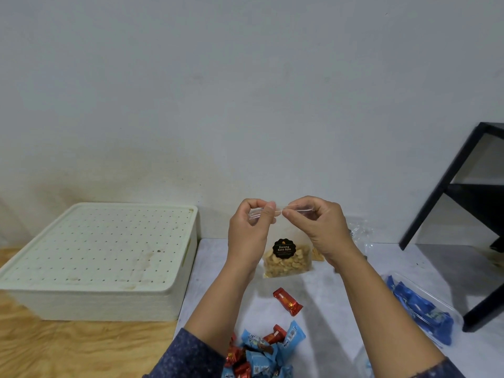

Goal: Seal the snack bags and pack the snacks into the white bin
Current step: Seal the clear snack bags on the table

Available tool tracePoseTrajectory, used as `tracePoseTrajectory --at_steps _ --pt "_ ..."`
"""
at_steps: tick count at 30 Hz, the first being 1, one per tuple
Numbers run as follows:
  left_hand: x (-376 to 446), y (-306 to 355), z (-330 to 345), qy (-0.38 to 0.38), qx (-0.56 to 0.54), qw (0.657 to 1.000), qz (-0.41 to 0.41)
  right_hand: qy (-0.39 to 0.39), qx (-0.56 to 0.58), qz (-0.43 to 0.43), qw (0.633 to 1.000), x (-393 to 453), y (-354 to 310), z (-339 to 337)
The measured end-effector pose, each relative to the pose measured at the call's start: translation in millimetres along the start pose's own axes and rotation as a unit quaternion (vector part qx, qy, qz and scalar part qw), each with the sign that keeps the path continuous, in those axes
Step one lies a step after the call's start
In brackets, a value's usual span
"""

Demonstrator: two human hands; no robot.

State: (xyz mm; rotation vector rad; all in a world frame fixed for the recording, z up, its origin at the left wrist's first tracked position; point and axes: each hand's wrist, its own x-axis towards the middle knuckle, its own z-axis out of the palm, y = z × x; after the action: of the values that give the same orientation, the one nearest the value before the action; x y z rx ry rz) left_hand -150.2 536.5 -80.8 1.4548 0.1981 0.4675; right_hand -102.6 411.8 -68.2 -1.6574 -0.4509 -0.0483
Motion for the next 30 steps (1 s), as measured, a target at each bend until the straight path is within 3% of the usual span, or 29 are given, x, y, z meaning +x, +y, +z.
tracePoseTrajectory --at_steps 8,14,22,24,27,30 --pt "0 1 -14 -0.044 0.02 0.999 0.008 0.018 -0.018 -0.027 0.999 -7 -8 8" --pt "2 -2 -25 -0.065 0.034 0.997 0.029 -0.011 -0.082 -0.061 0.995 -13 -8 16" --pt "3 -17 -34 -0.063 0.028 0.997 0.033 0.046 -0.104 -0.009 0.993 -29 9 24" --pt "5 -24 -35 -0.048 0.015 0.998 0.021 0.02 -0.1 -0.016 0.995 -38 11 22" --pt "9 -33 -31 -0.046 0.002 0.999 0.005 -0.035 -0.194 -0.004 0.98 -45 17 17" --pt "9 -41 -17 -0.079 0.002 0.997 -0.008 -0.014 -0.235 0.031 0.971 -44 30 10"
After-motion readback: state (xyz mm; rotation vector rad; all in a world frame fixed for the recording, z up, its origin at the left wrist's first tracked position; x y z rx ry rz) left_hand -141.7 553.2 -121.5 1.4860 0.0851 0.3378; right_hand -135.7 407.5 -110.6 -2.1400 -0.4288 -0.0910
